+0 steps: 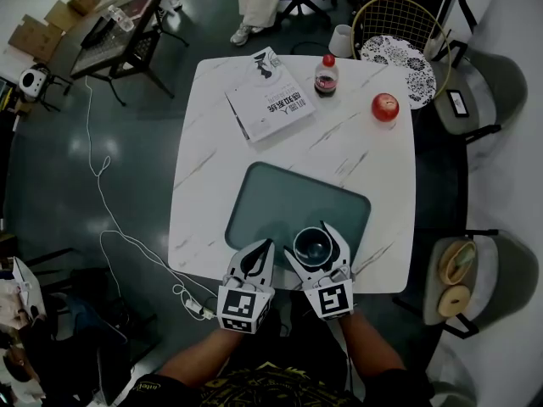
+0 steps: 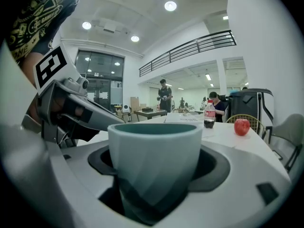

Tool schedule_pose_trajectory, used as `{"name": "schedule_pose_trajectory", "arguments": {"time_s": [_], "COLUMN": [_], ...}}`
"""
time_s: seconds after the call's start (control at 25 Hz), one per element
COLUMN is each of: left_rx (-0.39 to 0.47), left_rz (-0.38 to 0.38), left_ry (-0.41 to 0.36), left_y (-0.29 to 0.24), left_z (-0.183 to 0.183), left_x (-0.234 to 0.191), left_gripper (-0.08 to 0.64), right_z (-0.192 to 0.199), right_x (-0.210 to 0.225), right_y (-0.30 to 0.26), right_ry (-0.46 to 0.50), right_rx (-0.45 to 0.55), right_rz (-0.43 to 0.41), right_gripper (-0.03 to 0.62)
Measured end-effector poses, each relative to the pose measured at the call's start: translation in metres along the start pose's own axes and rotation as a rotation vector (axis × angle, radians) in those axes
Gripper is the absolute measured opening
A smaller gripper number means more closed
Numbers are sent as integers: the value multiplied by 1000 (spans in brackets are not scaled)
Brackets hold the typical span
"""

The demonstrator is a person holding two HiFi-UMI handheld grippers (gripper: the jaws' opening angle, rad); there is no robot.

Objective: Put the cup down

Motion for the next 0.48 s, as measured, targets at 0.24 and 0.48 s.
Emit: {"name": "schedule_pose_trajectory", "arguments": {"time_s": [0.24, 0.48], "left_rx": [-1, -3], "left_rz": [2, 9], "left_ry": [0, 3], "left_y": [0, 1], "left_z": [-1, 0], "left_x": [-1, 0], "left_gripper": [11, 11], "right_z": [-1, -1], "right_x": [-2, -4], "right_y": [1, 0], "right_ry": [7, 19], "right_rx": [-19, -33], "right_rz": [-3, 2], "right_gripper": [387, 396]}}
Point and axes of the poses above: the fingertips, and each gripper's own axes: y backward along the fingers, x to its right, z out of its underside, the point moved 6 cm from there along y, backward along the fingers, and after that the axes turned 11 degrees about y, right-handed, at the moved point
